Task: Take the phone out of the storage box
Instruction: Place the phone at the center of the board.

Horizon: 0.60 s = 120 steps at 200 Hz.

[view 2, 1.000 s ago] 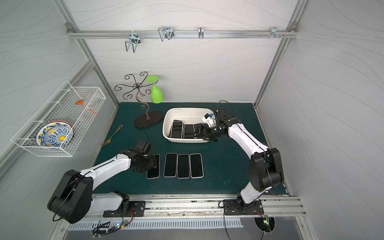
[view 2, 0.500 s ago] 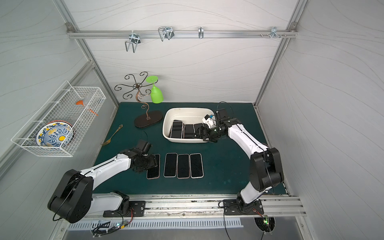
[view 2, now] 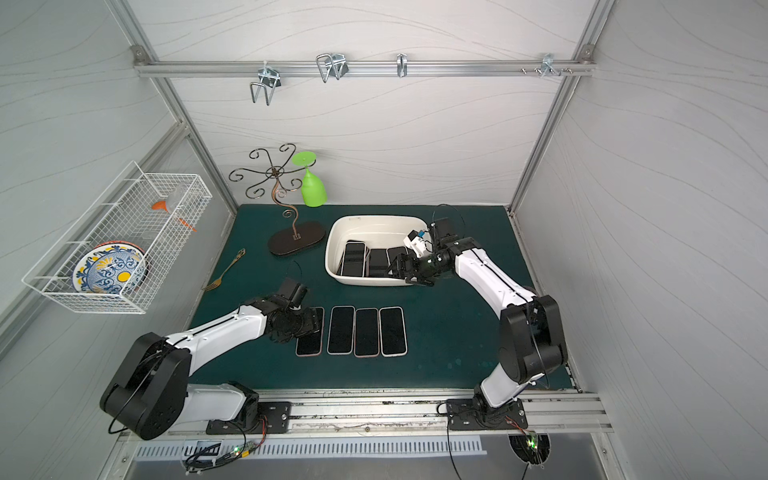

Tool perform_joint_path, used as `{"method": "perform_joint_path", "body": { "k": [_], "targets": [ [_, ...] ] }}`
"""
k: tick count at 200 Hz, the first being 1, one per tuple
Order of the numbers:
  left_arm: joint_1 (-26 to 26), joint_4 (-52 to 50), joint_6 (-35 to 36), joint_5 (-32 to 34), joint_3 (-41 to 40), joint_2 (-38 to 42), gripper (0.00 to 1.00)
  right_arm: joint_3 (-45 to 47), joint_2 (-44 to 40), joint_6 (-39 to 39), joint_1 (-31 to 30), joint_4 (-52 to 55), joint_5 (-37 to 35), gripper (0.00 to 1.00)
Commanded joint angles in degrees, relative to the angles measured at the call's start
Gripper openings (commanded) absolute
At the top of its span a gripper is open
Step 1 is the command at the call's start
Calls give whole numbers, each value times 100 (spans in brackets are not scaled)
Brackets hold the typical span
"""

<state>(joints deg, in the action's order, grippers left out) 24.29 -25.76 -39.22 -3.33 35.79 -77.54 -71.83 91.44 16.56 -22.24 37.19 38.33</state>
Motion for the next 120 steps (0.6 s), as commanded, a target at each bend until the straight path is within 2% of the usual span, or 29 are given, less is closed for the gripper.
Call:
{"method": "perform_joint_path", "body": {
  "k": [1,41,73,97,108,112,113,116,120],
  "targets": [
    [196,983,31,-715,-105,-365,74,-21,-13,-30,-49,3,-28,99],
    [242,1004,-26,-779,-176,-329,73,-109,31,-51,-72,42,-45,99],
    [211,648,-120,-445,-250,-134,74,-487,220,-147,-75,254,-236,99],
    [101,219,-216,-122,-144,187,76,-1151,564,-284,-156,670,-903,99],
    [66,52,-256,-52,-25,379,77,-1599,852,-426,-262,1027,-1439,99],
    [67,-17,-261,-30,30,447,81,-1774,974,-498,-307,1159,-1640,98],
    [67,-26,-257,-29,49,462,87,-1817,1004,-510,-320,1185,-1690,99],
    [67,-77,-253,-20,102,491,95,-1943,1095,-564,-351,1285,-1821,99],
    [62,-148,-246,-12,179,559,98,-2083,1234,-614,-395,1384,-2038,99]
  ]
}}
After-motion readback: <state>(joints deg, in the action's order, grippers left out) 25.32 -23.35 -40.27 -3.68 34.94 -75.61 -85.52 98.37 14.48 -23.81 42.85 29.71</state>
